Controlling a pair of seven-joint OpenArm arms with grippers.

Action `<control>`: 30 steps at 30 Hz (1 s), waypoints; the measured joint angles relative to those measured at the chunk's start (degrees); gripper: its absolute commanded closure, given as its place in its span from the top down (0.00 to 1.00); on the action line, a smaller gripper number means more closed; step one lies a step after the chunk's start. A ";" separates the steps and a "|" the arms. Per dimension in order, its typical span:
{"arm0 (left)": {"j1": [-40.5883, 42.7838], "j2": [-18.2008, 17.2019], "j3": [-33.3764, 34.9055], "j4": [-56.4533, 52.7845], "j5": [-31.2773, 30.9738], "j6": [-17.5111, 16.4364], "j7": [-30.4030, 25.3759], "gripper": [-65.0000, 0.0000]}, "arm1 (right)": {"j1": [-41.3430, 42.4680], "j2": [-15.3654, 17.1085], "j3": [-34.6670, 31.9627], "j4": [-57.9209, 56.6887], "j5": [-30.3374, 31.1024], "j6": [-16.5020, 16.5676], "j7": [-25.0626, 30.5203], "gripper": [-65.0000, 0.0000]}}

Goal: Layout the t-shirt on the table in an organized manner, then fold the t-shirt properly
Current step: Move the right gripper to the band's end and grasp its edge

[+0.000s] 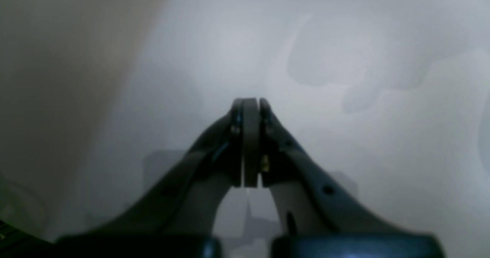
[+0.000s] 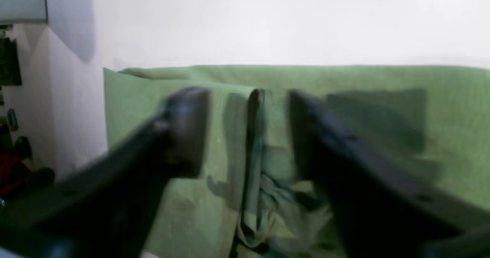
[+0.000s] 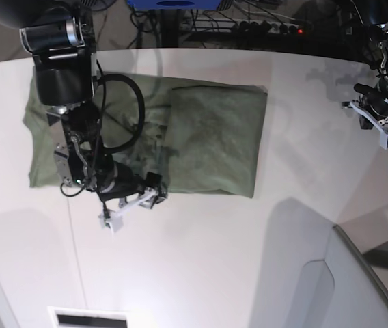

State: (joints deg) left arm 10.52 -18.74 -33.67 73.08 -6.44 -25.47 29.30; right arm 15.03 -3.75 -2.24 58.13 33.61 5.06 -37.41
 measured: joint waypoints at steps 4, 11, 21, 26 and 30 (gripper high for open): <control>-0.04 -0.02 0.00 -1.31 -0.02 0.00 -0.39 0.00 | -0.15 -0.94 -0.04 -0.20 0.07 0.04 -0.11 0.48; -0.09 0.00 0.02 -2.21 0.00 0.00 -0.37 0.00 | 0.46 -0.87 -0.15 -3.87 0.07 0.07 -0.02 0.45; 0.02 0.00 0.00 -2.21 0.02 0.00 -0.35 0.00 | 0.63 -1.92 -0.26 -5.01 -0.35 0.09 0.15 0.45; 0.02 0.00 0.00 -2.21 0.02 0.00 -0.35 0.00 | 0.96 -1.97 -0.28 -5.01 -0.35 0.07 0.11 0.33; -0.02 0.02 0.00 -2.21 0.00 0.00 -0.37 0.00 | 1.22 -1.92 -3.82 -5.01 -0.31 0.07 0.15 0.18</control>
State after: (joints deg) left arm 10.50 -18.72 -33.67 70.87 -6.44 -25.47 28.93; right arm 16.25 -5.67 -6.07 53.12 33.30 5.13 -37.26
